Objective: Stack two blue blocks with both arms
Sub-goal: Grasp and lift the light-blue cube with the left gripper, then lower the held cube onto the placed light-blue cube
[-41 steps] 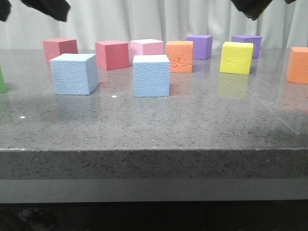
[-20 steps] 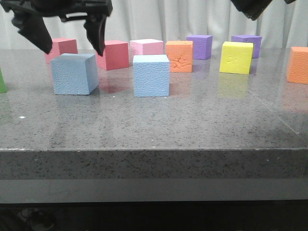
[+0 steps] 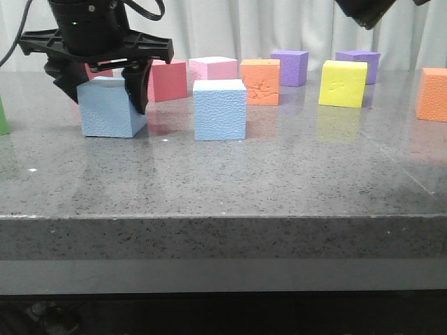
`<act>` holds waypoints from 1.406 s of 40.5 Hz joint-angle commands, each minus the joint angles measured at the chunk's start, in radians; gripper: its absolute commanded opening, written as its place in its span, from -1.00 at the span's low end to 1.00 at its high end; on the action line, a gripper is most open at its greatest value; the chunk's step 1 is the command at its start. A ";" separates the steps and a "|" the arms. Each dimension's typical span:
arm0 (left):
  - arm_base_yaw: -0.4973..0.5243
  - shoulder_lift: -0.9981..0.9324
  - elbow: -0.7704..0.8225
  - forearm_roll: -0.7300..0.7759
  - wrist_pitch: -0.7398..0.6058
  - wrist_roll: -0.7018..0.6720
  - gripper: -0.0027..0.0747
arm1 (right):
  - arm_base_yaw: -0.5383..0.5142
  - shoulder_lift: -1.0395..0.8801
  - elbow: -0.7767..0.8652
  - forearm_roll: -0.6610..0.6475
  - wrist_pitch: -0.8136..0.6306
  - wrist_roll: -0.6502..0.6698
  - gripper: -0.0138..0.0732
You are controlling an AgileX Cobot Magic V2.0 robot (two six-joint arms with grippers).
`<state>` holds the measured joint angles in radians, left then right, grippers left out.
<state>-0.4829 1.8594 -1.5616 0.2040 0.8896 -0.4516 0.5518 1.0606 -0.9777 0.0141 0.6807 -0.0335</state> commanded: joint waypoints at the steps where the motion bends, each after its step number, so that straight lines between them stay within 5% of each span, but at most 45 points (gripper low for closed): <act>1: -0.006 -0.060 -0.033 0.000 -0.021 -0.010 0.03 | -0.005 -0.024 -0.023 0.002 -0.056 -0.010 0.75; 27: -0.194 -0.109 -0.251 0.011 0.026 0.000 0.17 | -0.005 -0.024 -0.023 0.002 -0.056 -0.010 0.75; 57: -0.327 0.090 -0.486 0.187 0.217 -0.319 0.17 | -0.005 -0.024 -0.023 0.002 -0.056 -0.010 0.75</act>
<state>-0.8044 2.0017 -2.0146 0.3536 1.1175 -0.7418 0.5518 1.0606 -0.9777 0.0141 0.6827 -0.0372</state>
